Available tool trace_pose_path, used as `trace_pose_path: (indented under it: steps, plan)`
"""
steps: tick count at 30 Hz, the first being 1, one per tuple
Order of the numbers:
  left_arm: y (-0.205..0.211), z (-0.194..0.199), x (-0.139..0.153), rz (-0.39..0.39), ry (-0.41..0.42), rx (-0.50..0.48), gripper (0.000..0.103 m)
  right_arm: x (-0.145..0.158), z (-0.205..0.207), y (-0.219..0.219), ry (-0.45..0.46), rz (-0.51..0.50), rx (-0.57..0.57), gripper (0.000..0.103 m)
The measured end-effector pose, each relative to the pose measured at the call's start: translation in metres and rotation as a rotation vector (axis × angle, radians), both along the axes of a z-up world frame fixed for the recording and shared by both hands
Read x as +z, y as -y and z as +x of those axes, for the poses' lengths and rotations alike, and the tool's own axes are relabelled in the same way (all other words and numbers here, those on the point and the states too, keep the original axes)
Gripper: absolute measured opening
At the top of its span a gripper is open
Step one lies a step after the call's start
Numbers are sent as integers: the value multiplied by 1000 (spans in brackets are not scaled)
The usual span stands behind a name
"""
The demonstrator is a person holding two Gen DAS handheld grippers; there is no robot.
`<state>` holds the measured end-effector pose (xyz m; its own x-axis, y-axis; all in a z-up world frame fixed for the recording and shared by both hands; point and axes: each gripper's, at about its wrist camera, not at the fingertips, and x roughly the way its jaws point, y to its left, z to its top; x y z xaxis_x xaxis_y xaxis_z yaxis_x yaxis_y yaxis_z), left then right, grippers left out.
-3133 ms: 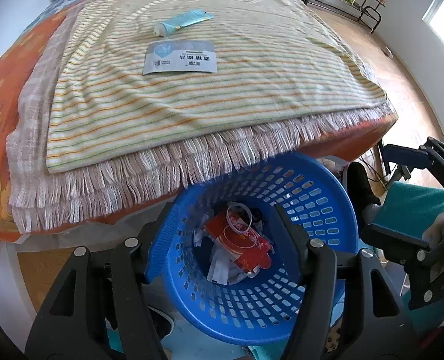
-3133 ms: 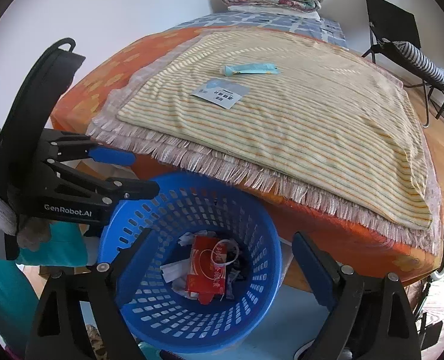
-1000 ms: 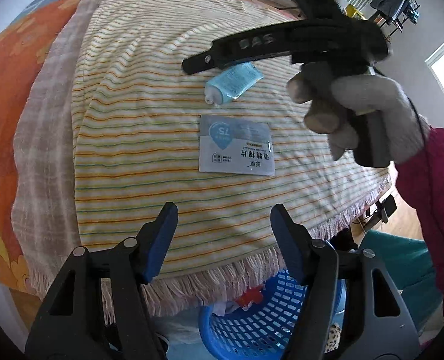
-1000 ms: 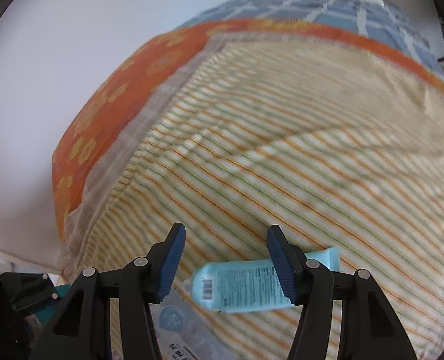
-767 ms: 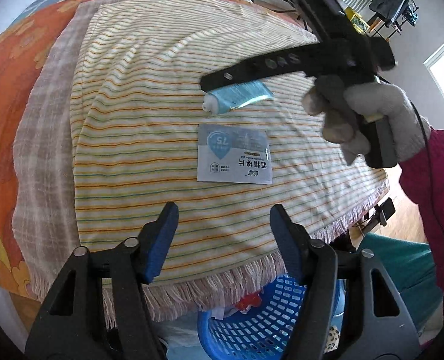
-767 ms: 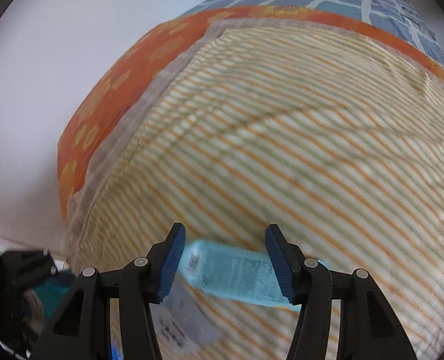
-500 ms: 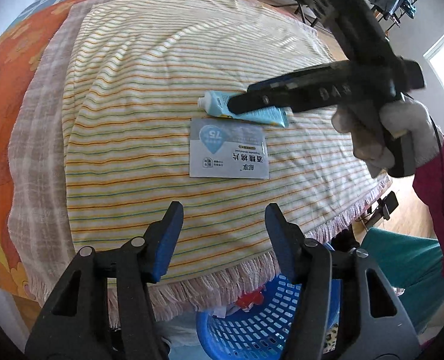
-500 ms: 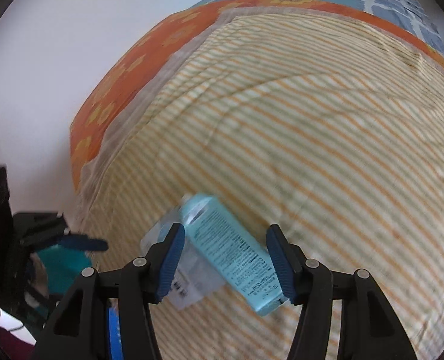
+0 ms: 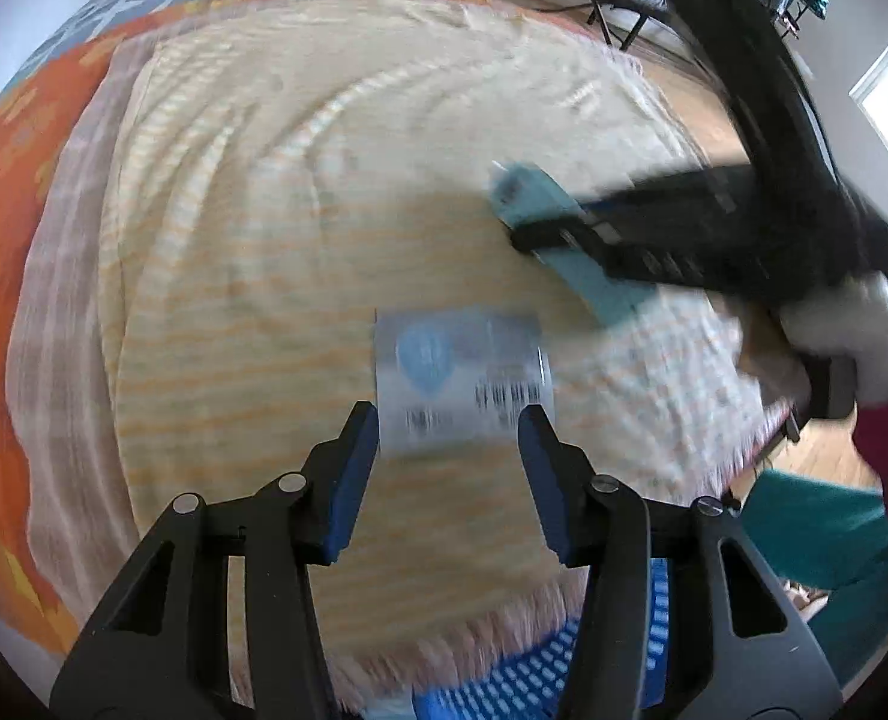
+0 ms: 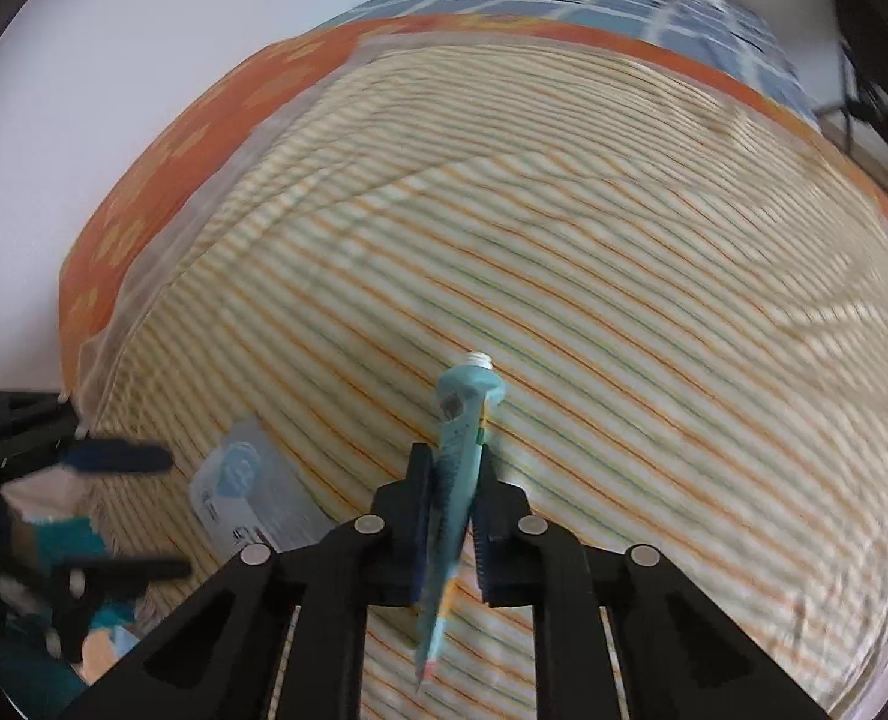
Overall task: Collect trash
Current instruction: 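Grasp the light-blue tube with the right gripper while the left gripper grasps the white packet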
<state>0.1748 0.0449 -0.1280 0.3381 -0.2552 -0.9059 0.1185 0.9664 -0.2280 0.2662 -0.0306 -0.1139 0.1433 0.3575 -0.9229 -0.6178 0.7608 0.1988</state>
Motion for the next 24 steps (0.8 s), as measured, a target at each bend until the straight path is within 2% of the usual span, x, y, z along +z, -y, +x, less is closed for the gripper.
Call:
trace_pose_path:
  steps: [5,8,11,18,22,24]
  plan:
    - [10,40,-2,-58,4,-31,50,2,-8,32,-5,-9,-70,7]
    - [24,60,-10,-21,-4,-72,50,2,-15,47,-32,3,-106,7]
    - [27,69,-23,-24,-50,-94,50,2,-25,58,-19,-12,-105,7]
    - [17,47,-21,-34,-79,-99,50,1,-36,73,-30,3,-139,12]
    - [20,23,-19,8,-90,-117,50,1,-46,76,-39,14,-148,23]
    - [29,9,-19,41,-89,-146,66,2,-50,77,-38,19,-153,25]
